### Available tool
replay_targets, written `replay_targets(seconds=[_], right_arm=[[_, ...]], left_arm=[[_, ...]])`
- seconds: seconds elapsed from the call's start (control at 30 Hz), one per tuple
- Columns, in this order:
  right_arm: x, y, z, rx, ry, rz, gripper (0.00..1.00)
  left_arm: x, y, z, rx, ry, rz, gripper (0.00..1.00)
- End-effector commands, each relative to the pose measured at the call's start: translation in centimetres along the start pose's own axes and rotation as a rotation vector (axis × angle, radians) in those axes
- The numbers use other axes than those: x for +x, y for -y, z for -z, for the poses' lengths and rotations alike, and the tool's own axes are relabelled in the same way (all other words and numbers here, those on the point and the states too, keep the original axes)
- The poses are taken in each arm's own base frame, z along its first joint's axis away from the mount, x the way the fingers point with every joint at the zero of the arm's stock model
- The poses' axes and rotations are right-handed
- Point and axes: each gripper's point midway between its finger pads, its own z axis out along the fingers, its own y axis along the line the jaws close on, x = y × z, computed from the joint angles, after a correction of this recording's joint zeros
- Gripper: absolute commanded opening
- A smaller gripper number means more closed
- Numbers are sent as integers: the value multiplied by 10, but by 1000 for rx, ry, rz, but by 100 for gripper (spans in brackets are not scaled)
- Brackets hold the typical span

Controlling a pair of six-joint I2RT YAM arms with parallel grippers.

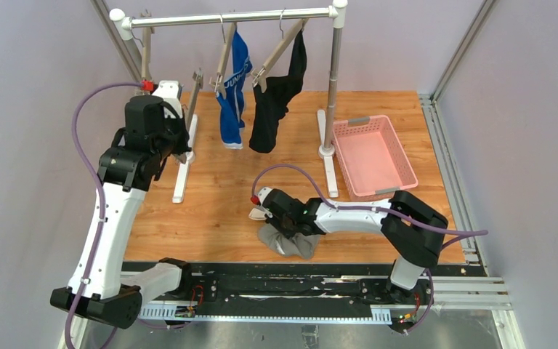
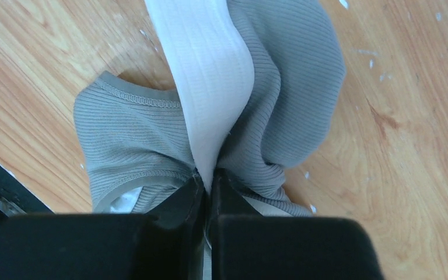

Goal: Remove the underwear clipped to the hanger

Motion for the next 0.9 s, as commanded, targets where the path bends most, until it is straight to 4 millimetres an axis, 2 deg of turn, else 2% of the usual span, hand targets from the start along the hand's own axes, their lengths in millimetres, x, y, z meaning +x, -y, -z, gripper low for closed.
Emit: replay_targets(seconds=[0.0,0.17,0.33,0.63,0.7,0.87], right_arm=[[3,16,28,95,-16,30,1],[-32,41,78,189,120,5,1],[-50,76,119,281,211,-52,1],[-60,158,190,496,361,-192,0],[-60,181,209,571,397,-234,1],[-61,223,245,676,458,-307,1]], left_arm=[[-49,4,13,69,141,-26,0],[-68,4,6,142,153,-7,0],[-85,14,-1,231,179,37,0],[-106,17,-7,250,196,25,0],[-108,17,-5,250,200,27,0],[-116,16,4,247,225,32,0]])
